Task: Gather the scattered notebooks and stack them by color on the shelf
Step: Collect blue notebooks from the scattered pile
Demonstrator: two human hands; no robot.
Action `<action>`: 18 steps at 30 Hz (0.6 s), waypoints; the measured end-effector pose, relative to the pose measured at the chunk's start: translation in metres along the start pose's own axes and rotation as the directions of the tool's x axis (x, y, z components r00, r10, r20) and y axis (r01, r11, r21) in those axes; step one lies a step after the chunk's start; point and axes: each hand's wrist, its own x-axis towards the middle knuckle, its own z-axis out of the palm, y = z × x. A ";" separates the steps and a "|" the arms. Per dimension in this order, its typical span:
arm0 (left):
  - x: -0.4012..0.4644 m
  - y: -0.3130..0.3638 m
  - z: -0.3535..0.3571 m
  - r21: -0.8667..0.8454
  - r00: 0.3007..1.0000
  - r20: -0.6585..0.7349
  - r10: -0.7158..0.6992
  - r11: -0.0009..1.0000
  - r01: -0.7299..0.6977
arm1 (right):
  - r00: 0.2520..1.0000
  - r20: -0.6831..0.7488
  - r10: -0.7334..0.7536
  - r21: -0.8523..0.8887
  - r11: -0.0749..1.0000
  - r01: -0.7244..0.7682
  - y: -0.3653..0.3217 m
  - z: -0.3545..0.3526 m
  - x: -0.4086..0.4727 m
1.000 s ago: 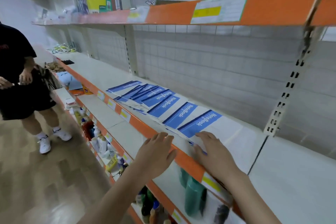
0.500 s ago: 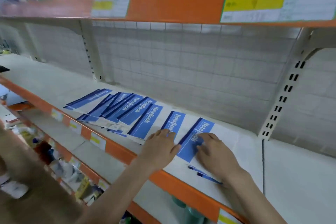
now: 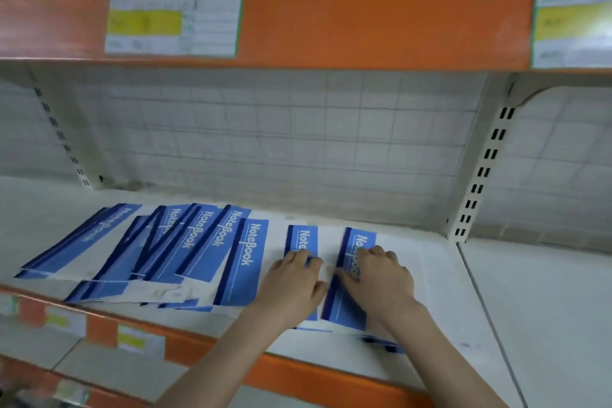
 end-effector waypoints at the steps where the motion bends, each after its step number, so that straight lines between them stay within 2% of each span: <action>1: 0.000 -0.002 0.001 -0.003 1.000 -0.012 0.013 1.000 -0.013 | 0.999 -0.002 0.033 -0.027 0.999 -0.033 -0.007 0.002 0.002; 7: 0.000 -0.009 0.009 -0.016 0.996 -0.075 0.054 0.998 -0.055 | 0.987 -0.048 0.151 -0.046 0.987 -0.153 -0.027 0.010 0.008; 13: 0.001 -0.014 0.010 -0.070 0.996 -0.073 0.053 0.996 -0.058 | 0.985 -0.081 0.149 -0.009 0.989 -0.151 -0.030 0.002 0.007; 16: 0.001 -0.016 0.009 -0.145 0.999 -0.046 0.011 0.989 -0.018 | 0.982 -0.107 0.153 0.085 0.986 -0.144 -0.024 -0.007 0.006; 18: 0.002 -0.017 0.007 -0.203 0.996 -0.016 -0.085 0.976 0.080 | 0.986 -0.083 0.147 0.196 0.972 -0.128 -0.014 -0.014 0.005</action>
